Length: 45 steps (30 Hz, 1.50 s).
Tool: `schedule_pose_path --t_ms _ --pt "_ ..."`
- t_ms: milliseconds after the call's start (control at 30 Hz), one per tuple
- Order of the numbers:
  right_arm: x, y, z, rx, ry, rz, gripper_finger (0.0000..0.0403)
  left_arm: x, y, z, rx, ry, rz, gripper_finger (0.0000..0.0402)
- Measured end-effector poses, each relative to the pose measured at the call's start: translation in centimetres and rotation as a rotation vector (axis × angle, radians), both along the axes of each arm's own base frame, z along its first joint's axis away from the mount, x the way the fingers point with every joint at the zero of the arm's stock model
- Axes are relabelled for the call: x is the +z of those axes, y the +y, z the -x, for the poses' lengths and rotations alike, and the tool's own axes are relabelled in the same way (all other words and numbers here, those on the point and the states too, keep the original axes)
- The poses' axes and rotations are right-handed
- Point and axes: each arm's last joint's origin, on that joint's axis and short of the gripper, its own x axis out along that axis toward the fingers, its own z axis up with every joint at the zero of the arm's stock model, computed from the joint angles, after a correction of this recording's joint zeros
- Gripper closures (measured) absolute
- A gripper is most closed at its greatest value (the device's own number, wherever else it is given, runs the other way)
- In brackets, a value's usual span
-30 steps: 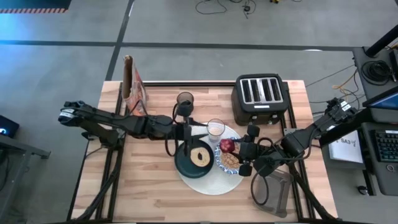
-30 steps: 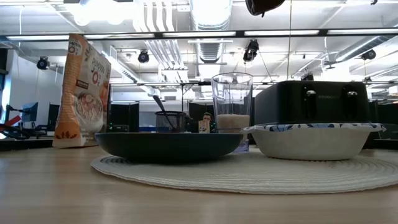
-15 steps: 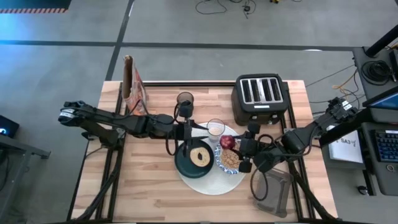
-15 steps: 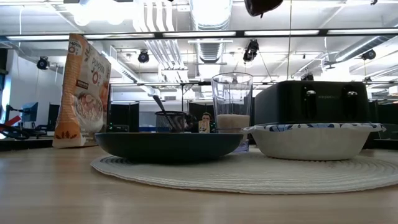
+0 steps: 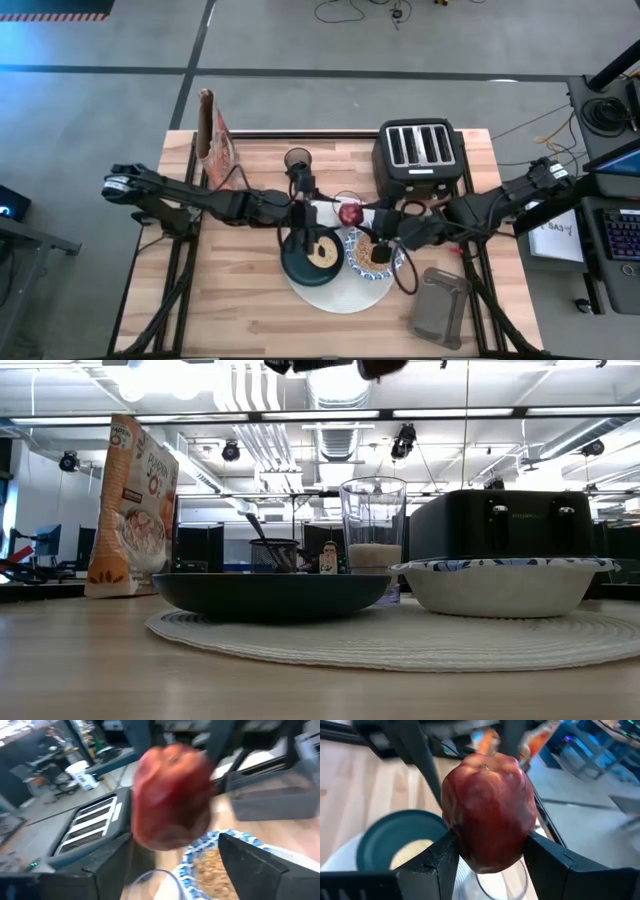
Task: Arrange a breakfast setting
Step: Put the red apple from the black bin on the dark blue plate on the white placemat
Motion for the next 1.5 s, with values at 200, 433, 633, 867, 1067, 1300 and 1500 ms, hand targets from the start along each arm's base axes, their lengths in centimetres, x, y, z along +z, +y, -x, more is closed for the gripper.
schedule_pose_path --t_ms 200,433,633,867,1067,1300,1500 --pt "0.2 -0.7 -0.4 0.024 -0.001 0.012 0.0218 -0.5 0.2 -0.6 0.088 -0.018 -0.060 0.0098" --pt "0.2 -0.7 -0.5 0.117 0.033 0.051 0.0218 -0.2 -0.1 -0.8 0.025 -0.038 -0.060 0.0095" --pt "0.2 -0.8 -0.6 0.171 0.053 0.098 0.0218 0.3 -0.3 -0.9 -0.036 -0.056 -0.062 0.0095" --pt "0.2 -0.6 -0.7 0.284 0.059 0.080 0.0218 0.7 -0.7 -1.0 -0.187 -0.099 -0.052 0.0095" --pt "0.0 -0.9 -1.0 0.297 0.068 0.044 0.0218 1.1 -0.8 -1.3 -0.199 -0.151 -0.053 0.0103" --pt "0.0 -1.0 -1.0 0.301 0.066 0.052 0.0218 -0.3 -0.9 -2.1 -0.196 -0.096 -0.047 0.0139" --pt "0.0 -0.9 -0.9 0.300 0.066 0.048 0.0218 -0.2 -1.0 -2.3 -0.196 -0.096 -0.051 0.0144"
